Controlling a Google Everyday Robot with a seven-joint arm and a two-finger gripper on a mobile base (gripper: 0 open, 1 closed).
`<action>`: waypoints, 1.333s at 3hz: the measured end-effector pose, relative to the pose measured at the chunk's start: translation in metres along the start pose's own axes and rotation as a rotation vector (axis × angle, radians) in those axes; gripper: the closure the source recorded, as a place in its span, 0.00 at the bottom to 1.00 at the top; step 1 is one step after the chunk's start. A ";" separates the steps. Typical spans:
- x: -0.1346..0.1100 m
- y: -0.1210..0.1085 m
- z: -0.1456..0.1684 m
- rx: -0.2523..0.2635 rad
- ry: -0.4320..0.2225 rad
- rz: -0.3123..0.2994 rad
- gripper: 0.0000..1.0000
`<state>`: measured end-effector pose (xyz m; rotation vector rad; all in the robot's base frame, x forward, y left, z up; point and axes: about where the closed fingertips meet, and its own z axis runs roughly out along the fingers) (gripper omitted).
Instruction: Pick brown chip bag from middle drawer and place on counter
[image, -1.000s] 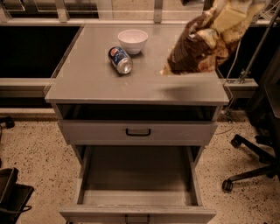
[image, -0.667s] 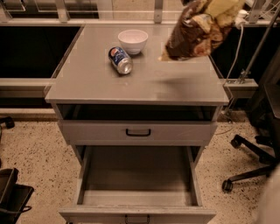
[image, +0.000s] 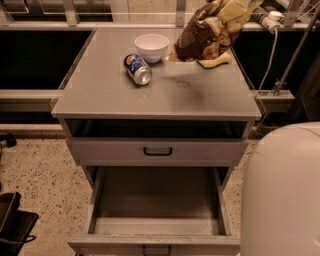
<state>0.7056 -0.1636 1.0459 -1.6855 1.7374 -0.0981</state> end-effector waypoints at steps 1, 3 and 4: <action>0.015 -0.005 0.038 -0.016 -0.045 0.050 1.00; 0.016 -0.006 0.045 -0.018 -0.047 0.053 0.58; 0.016 -0.006 0.045 -0.018 -0.047 0.053 0.36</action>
Offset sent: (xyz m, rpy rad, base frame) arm 0.0219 0.0012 -0.0270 0.0532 0.0231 -0.0070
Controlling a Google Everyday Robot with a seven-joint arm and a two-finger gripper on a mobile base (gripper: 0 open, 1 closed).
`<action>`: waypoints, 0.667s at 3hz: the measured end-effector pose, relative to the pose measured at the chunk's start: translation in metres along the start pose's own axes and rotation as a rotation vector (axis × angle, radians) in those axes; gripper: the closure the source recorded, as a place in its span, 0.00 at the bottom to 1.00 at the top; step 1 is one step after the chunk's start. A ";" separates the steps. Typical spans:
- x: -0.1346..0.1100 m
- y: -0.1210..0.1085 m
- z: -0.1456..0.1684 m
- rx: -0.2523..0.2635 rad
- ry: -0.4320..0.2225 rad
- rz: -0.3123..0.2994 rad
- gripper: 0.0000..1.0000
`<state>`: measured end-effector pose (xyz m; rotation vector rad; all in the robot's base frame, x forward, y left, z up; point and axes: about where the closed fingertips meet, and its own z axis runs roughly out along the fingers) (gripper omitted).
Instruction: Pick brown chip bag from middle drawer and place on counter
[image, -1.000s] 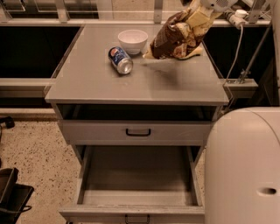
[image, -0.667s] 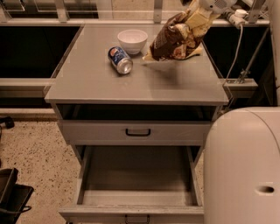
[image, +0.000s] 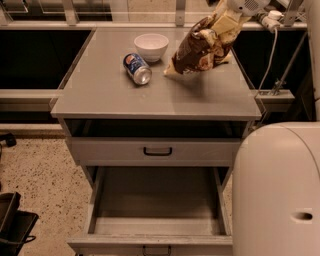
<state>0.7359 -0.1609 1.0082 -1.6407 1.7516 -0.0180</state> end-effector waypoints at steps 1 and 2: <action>0.000 0.000 0.000 0.000 0.000 0.000 0.12; 0.000 0.000 0.000 0.000 0.000 0.000 0.00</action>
Offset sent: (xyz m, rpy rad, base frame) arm 0.0000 0.0000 0.0000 0.0000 0.0000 0.0000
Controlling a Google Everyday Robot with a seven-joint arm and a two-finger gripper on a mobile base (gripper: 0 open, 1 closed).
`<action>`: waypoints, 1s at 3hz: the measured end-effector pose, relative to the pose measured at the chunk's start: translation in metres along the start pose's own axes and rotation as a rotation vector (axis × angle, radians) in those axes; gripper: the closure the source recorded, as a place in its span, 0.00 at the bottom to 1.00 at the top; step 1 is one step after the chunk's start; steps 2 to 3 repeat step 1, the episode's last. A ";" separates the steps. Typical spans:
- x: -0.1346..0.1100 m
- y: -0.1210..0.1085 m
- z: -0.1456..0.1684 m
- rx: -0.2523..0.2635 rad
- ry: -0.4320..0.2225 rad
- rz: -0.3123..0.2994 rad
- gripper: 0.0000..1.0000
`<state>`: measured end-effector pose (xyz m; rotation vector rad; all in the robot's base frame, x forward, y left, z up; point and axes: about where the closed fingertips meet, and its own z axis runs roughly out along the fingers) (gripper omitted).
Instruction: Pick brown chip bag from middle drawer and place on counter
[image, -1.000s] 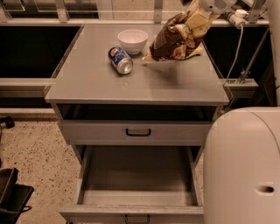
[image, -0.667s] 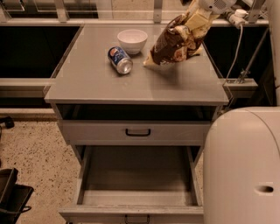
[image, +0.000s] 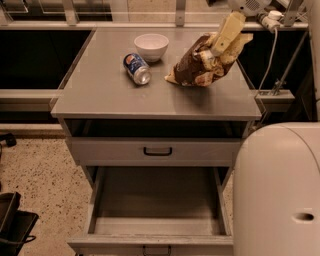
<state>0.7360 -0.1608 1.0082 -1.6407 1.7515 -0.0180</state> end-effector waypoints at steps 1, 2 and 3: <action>0.000 0.000 0.000 0.000 0.000 0.000 0.00; 0.000 0.000 0.000 0.000 0.000 0.000 0.00; 0.000 0.000 0.000 0.000 0.000 0.000 0.00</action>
Offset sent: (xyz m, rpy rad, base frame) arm 0.0000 0.0000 0.0000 0.0000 0.0000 0.0000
